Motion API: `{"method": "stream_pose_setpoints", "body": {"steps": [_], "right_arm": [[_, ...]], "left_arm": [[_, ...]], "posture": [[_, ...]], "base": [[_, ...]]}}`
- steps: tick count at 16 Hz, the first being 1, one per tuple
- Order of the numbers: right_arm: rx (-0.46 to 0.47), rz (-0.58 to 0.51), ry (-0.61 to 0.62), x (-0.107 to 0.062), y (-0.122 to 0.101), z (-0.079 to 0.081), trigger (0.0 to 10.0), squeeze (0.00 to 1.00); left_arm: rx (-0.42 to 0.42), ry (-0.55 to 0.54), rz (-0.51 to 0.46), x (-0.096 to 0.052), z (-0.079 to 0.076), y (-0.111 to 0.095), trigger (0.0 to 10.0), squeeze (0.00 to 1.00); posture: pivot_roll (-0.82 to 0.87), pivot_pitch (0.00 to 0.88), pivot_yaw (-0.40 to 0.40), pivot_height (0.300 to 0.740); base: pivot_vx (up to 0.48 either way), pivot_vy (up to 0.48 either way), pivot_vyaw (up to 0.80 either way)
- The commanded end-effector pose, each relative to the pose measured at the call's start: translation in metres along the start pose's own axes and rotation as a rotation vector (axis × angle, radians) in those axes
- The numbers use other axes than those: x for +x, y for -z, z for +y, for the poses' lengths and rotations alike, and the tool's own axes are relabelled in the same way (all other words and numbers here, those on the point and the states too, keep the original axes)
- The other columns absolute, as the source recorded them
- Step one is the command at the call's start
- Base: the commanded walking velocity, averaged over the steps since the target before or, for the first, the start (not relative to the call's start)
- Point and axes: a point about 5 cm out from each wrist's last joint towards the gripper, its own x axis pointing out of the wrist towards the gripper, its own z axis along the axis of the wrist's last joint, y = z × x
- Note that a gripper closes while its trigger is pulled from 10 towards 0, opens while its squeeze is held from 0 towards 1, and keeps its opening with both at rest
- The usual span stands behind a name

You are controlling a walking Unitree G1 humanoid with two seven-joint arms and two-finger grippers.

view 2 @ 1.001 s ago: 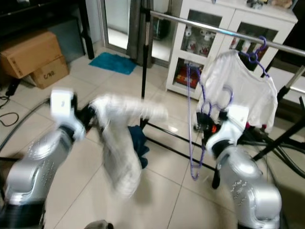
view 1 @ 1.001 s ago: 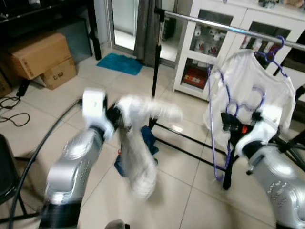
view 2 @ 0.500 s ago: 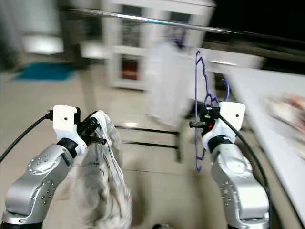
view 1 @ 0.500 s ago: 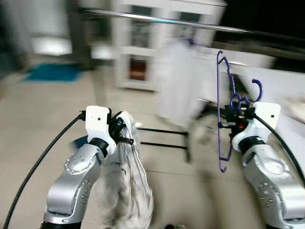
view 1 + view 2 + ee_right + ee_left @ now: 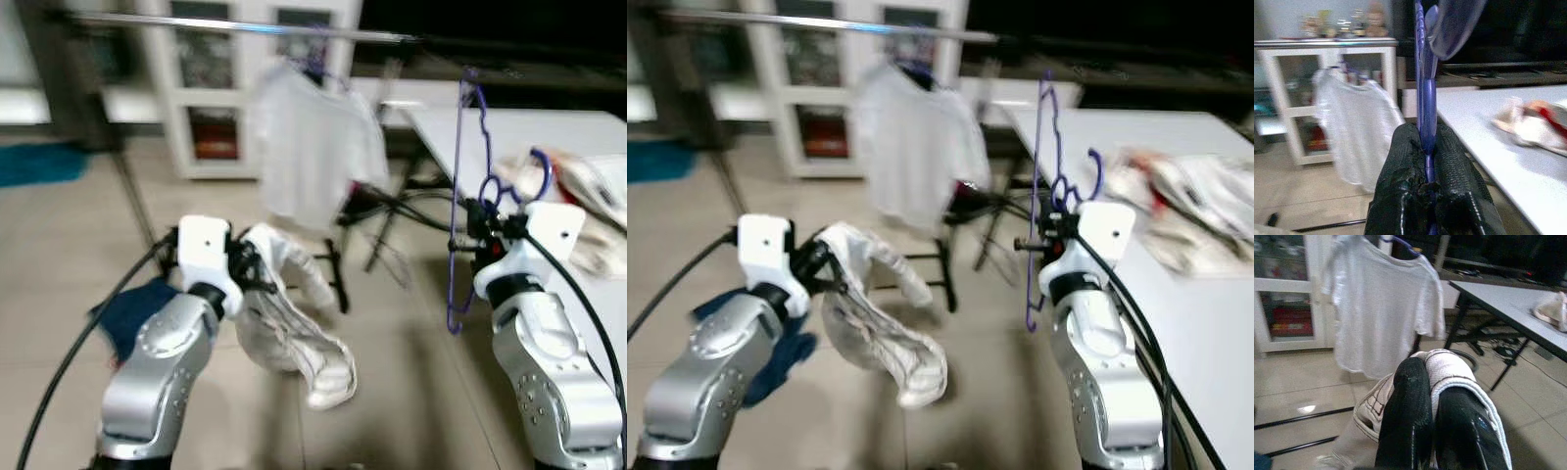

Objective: Hang hanger

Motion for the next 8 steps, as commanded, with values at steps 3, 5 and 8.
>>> {"method": "stream_pose_setpoints", "body": {"steps": [3, 5, 8], "right_arm": [[-0.012, -0.017, 0.015, 0.0006, -0.0034, -0.0033, 10.0, 0.00], [-0.012, -0.017, 0.015, 0.0006, -0.0034, -0.0033, 10.0, 0.00], [-0.012, -0.017, 0.015, 0.0006, -0.0034, -0.0033, 10.0, 0.00]], "left_arm": [[0.007, 0.025, -0.052, 0.0016, -0.0070, -0.0106, 10.0, 0.00], [0.007, 0.025, -0.052, 0.0016, -0.0070, -0.0106, 10.0, 0.00], [0.007, 0.025, -0.052, 0.0016, -0.0070, -0.0106, 10.0, 0.00]], "posture": [[0.07, 0.000, -0.067, 0.740], [0.07, 0.000, -0.067, 0.740], [0.07, 0.000, -0.067, 0.740]], "base": [[0.000, 0.000, -0.80], [0.000, 0.000, -0.80], [0.000, 0.000, -0.80]]}}
